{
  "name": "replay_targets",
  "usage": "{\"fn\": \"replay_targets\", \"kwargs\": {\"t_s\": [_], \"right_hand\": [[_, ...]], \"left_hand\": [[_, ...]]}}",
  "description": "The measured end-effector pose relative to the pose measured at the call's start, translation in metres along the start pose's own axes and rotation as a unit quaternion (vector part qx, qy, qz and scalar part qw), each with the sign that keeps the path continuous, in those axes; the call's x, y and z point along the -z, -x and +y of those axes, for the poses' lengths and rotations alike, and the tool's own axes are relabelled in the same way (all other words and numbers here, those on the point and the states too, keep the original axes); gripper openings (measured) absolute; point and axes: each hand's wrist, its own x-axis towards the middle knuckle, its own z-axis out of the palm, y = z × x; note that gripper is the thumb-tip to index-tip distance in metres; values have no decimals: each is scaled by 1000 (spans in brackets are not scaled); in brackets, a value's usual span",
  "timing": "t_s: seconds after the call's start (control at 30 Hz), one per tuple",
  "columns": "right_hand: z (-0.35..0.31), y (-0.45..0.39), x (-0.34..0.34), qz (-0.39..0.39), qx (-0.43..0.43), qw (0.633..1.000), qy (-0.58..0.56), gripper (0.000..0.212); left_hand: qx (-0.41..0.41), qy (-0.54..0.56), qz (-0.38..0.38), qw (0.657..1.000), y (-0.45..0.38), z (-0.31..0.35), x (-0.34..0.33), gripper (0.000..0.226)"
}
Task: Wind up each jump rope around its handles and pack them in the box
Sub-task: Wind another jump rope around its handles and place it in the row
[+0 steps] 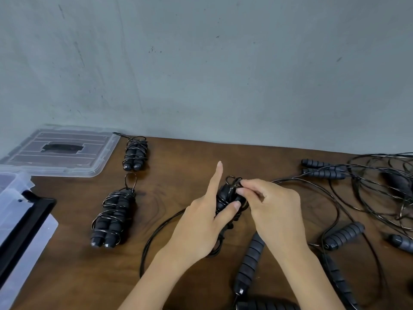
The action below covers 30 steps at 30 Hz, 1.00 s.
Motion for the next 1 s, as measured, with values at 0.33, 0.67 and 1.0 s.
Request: {"fn": "replay_targets", "kwargs": {"t_s": [0.33,0.67,1.0], "right_hand": [[-6,-2,27,-122,-128,944,-278,32],[5,-1,9,-206,-86,920,-322,31],[6,-8,-33,-45,-155,915,-370,10]], "left_hand": [[74,172,-53,981,0,2,20,21],[125,269,-142,944,-1,4,28,37],[217,368,-90,900,-12,-16,24,76]]}}
